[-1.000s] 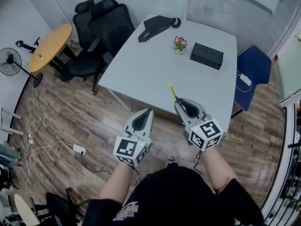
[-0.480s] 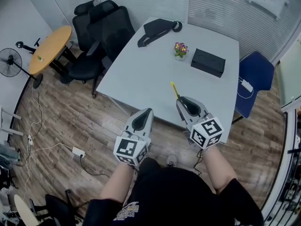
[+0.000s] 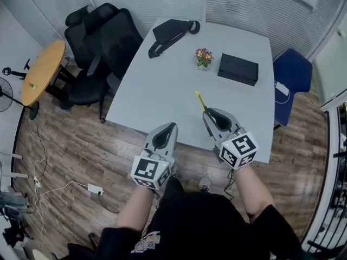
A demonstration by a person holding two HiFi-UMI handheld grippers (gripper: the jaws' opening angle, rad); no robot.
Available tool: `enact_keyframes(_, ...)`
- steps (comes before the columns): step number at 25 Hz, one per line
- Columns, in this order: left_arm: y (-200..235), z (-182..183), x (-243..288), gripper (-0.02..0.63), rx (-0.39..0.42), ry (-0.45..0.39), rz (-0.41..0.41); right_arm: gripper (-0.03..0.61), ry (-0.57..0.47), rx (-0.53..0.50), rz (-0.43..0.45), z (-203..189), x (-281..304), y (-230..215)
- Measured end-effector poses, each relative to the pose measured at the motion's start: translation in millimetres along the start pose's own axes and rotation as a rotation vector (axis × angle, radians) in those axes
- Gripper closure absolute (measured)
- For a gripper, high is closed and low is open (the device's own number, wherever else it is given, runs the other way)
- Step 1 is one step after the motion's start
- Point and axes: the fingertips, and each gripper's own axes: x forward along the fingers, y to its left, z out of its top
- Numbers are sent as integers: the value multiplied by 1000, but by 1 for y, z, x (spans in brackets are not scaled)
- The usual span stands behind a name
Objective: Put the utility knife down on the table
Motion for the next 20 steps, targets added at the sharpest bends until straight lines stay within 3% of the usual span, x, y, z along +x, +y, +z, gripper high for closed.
enact_keyframes(12,72,-13,47,607,-6,52,-142,509,22,24,-138,-18,75,-26)
enact_keyframes(20,100,-33,68,607,-6,105,-226,509,74,47,-209,-49,115,-47)
